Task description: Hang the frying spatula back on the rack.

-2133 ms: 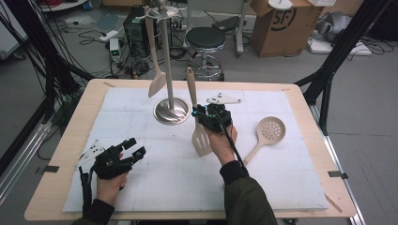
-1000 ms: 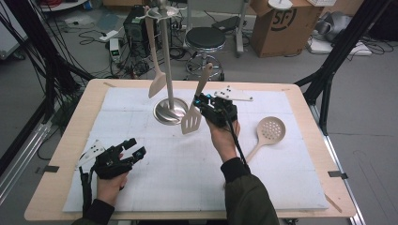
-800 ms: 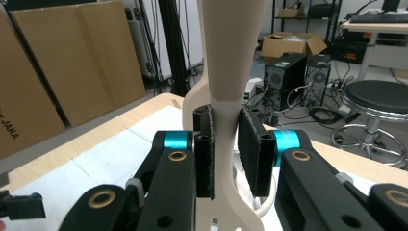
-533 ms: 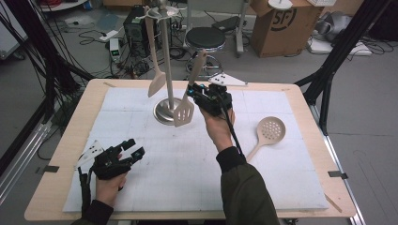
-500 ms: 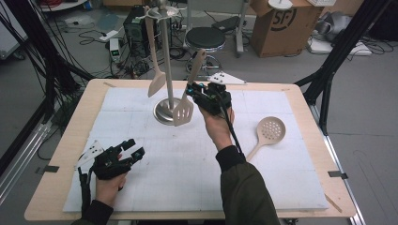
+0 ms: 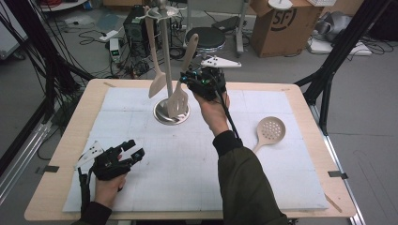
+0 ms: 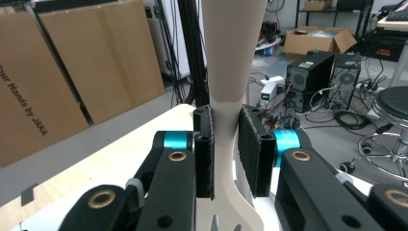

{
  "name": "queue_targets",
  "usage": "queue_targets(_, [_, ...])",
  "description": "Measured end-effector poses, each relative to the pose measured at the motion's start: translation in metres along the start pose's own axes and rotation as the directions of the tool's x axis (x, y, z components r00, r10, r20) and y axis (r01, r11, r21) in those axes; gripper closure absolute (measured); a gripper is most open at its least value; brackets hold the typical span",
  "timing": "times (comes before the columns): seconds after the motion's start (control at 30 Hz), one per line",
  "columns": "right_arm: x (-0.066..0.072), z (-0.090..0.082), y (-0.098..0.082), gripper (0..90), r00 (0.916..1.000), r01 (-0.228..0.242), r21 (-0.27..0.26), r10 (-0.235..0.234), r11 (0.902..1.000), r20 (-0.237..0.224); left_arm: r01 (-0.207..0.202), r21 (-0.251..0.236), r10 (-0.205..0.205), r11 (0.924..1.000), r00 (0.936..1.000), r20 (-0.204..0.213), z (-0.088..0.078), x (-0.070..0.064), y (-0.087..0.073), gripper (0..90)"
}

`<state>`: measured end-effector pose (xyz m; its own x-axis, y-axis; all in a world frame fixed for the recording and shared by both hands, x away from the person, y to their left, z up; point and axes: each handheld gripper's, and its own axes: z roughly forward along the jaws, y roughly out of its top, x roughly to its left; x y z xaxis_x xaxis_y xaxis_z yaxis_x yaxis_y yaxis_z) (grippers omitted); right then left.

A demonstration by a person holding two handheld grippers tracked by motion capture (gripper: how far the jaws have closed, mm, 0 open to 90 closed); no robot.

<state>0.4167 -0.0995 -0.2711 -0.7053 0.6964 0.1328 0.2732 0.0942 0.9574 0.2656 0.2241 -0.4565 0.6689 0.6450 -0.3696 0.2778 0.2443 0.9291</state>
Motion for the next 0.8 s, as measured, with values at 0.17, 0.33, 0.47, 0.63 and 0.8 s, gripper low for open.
queue_targets(0.17, [-0.007, 0.007, 0.006, 77.2, 0.9993, -0.033, 0.010, 0.033, 0.9994, -0.015, 0.000, 0.003, 0.000, 1.0000, 1.0000, 0.006, 0.000, 0.001, -0.001, 33.0])
queue_targets(0.33, [-0.008, 0.015, 0.011, 77.2, 0.9988, -0.037, 0.030, 0.038, 0.9989, -0.031, 0.010, -0.001, -0.010, 1.0000, 0.9999, 0.009, 0.000, 0.001, -0.001, 33.0])
queue_targets(0.47, [-0.011, 0.020, 0.018, 77.2, 0.9983, -0.032, 0.051, 0.035, 0.9982, -0.047, 0.012, -0.005, -0.012, 0.9999, 0.9999, 0.010, 0.000, 0.002, -0.001, 32.9])
queue_targets(0.63, [-0.011, 0.024, 0.025, 77.2, 0.9980, -0.020, 0.055, 0.023, 0.9983, -0.059, 0.010, 0.000, -0.010, 0.9999, 0.9999, 0.007, -0.001, 0.003, -0.001, 32.9])
queue_targets(0.8, [-0.013, 0.026, 0.034, 77.2, 0.9974, -0.002, 0.066, 0.007, 0.9978, -0.072, 0.011, 0.000, -0.011, 0.9999, 0.9999, 0.004, -0.001, 0.002, -0.001, 32.9])
